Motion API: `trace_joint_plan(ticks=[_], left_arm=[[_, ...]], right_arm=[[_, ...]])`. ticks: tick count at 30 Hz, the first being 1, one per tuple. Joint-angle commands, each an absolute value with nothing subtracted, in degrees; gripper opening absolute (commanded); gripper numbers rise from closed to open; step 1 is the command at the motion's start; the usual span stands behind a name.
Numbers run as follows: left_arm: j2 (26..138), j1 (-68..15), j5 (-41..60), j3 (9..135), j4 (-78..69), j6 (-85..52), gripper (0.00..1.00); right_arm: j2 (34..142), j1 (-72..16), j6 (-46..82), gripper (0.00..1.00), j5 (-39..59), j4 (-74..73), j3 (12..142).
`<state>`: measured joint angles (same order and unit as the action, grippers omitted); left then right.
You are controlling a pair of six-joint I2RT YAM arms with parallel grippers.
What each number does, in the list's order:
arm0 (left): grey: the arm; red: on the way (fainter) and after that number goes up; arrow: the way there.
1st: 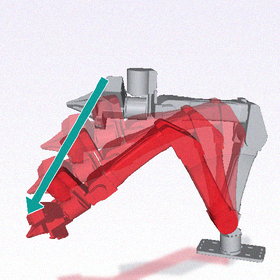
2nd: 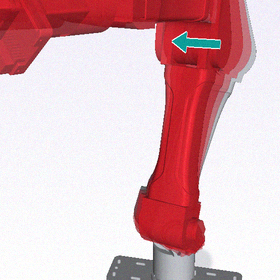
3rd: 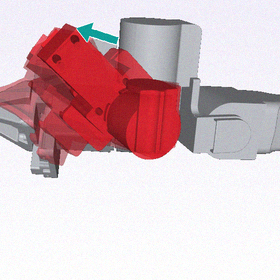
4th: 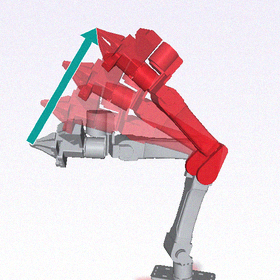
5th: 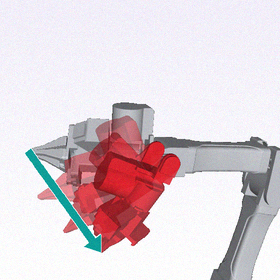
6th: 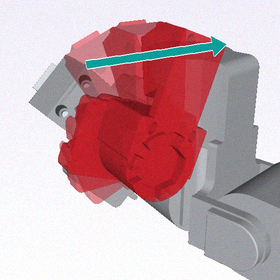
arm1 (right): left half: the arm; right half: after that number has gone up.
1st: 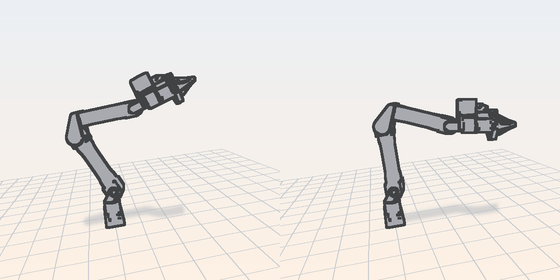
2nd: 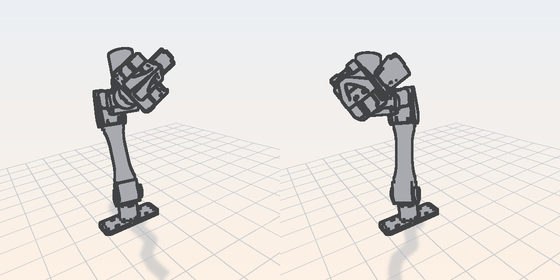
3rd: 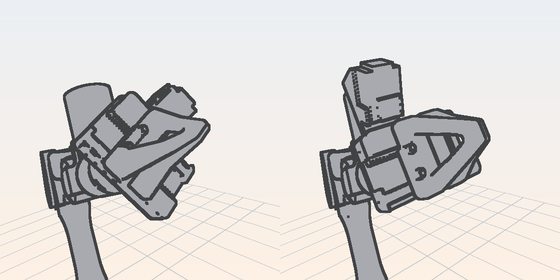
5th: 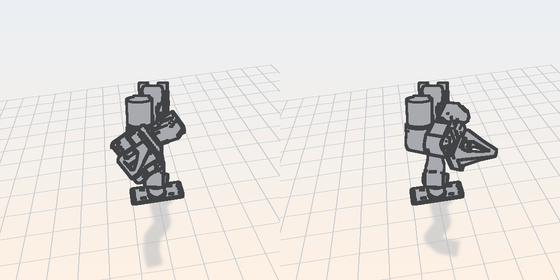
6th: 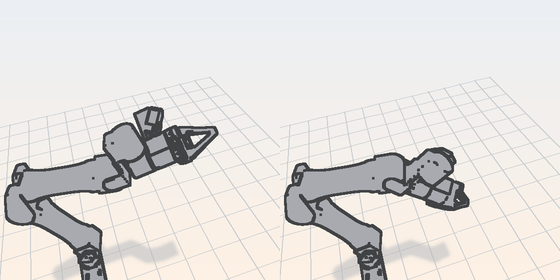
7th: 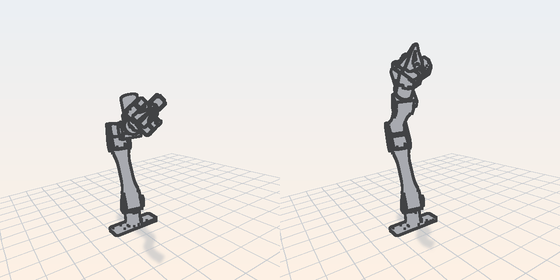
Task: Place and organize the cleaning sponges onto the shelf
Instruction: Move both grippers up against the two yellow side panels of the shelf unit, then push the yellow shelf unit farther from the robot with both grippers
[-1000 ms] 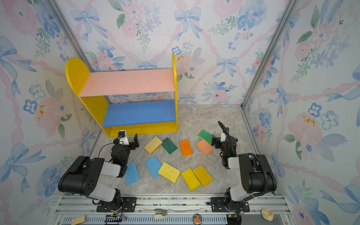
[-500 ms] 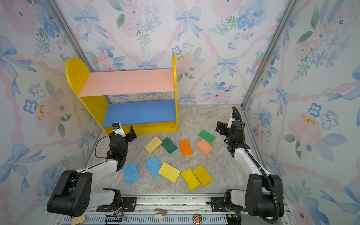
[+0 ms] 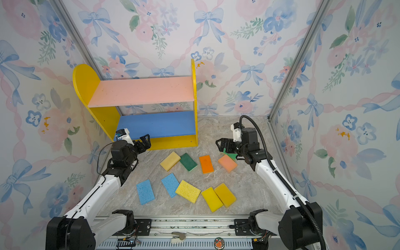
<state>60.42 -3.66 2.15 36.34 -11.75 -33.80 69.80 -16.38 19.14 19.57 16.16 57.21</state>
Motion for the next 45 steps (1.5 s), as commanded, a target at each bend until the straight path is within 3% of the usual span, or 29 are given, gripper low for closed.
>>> trace_joint_plan(ticks=[1, 9, 17, 27, 33, 41, 45], left_arm=[[59.1, -2.0, 15.4, 36.5, -6.1, -42.0, 0.98], [59.5, 2.9, 27.2, 38.7, -5.7, -46.2, 0.98], [55.4, 16.9, 29.1, 40.3, 0.4, -41.9, 0.98], [56.3, 17.8, 25.3, 41.8, 1.7, -40.3, 0.98], [54.2, 19.0, 16.9, 41.9, 3.3, -40.7, 0.98], [53.8, 19.1, 14.8, 42.2, 4.0, -39.0, 0.98], [54.3, 19.1, 14.8, 42.4, 4.1, -38.8, 0.98]], right_arm=[[69.6, -19.2, 19.2, 0.97, 19.9, 16.7, 61.3], [77.6, -22.5, 18.6, 0.97, 17.5, 8.6, 69.4], [91.0, -26.1, 17.2, 1.0, 16.9, 3.6, 81.1], [101.2, -29.6, 15.5, 0.94, 10.2, 0.6, 88.8], [104.5, -31.6, 11.6, 0.83, 2.3, -1.4, 91.6], [108.1, -31.9, 11.8, 0.53, -2.0, -4.8, 94.5], [109.1, -32.7, 11.2, 0.49, -3.6, -6.0, 94.7]])
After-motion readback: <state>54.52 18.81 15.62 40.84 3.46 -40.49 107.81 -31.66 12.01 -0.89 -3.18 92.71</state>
